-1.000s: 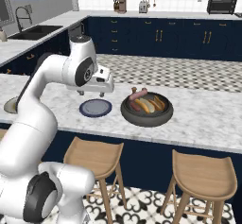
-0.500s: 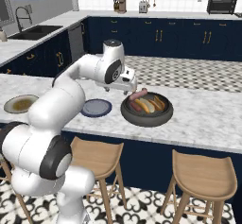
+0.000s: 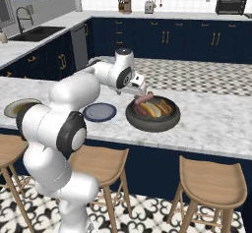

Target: Place one bun and one sausage from the bowl on each plate.

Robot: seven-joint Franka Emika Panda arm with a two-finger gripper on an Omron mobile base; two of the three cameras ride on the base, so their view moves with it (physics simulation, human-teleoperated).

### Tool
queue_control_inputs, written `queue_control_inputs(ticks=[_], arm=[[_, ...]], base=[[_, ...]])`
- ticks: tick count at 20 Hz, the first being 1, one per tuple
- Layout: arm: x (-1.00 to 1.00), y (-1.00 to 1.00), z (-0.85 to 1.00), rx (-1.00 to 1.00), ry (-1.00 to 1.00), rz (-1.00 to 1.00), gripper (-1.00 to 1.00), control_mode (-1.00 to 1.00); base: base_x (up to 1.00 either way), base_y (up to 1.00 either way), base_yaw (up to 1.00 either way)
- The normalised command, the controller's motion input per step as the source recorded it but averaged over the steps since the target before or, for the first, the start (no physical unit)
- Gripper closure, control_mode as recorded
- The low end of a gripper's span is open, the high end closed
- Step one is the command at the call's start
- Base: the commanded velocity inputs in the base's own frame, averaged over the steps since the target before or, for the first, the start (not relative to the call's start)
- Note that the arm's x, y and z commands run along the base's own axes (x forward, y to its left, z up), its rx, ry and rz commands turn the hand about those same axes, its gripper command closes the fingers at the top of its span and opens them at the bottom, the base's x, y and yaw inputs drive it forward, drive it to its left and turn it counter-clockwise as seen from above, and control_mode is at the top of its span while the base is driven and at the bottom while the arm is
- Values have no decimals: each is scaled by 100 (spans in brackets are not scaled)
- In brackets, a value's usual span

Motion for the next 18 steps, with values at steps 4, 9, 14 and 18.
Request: queue_control_inputs(ticks=[4, 9, 14, 18], arm=[[44, -3, -44, -2, -9, -12, -100, -100], [23, -3, -40, -1, -11, -7, -100, -100], [24, -3, -30, 0, -7, -6, -100, -100], [46, -6, -20, 0, -4, -10, -100, -100]], base=[[0, 0, 0], [0, 0, 0], [0, 0, 0], [0, 0, 0]])
